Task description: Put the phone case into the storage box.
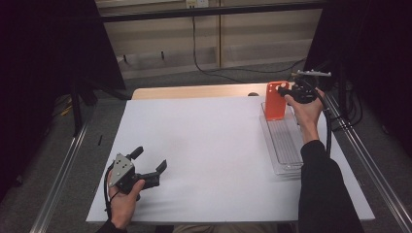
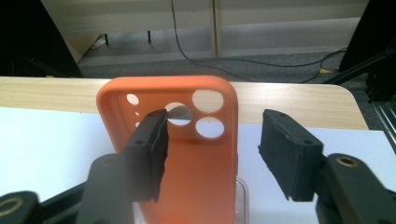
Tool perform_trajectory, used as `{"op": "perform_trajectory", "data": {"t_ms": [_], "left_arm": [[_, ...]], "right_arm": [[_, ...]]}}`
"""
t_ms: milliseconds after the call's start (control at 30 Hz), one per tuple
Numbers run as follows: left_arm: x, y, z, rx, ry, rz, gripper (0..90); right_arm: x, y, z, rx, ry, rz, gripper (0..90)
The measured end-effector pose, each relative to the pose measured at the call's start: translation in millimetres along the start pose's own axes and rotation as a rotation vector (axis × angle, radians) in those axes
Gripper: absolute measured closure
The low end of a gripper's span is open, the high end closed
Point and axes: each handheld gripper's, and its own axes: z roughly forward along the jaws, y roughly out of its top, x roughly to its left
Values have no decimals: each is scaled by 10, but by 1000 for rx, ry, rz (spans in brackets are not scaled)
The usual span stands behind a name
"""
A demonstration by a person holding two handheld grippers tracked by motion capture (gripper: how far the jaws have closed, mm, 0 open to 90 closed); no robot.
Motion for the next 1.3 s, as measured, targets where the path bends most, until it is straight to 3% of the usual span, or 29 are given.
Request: {"op": "perform_trajectory", "data": {"t_ms": [267,467,867,933,1033,1300], "left_arm": [[-11,9,5,-5,0,-6,33],[-2,20,14,-3,0,0,33],[-13,17,44,0,-4,-7,33],[-16,16,46,2,-4,-4,33],[-20,15,46,5,-9,3,33],[-9,12,19,-1,-15,6,33]], "right_arm": [[-1,-42,-42,-12,4,-6,285],[30,-63,-77,-38,53,5,206],[24,-137,-183,-91,87,1,210],[30,-139,-201,-93,73,7,210],[37,-156,-249,-128,80,7,175],[32,-248,-291,-144,65,-42,113]]}}
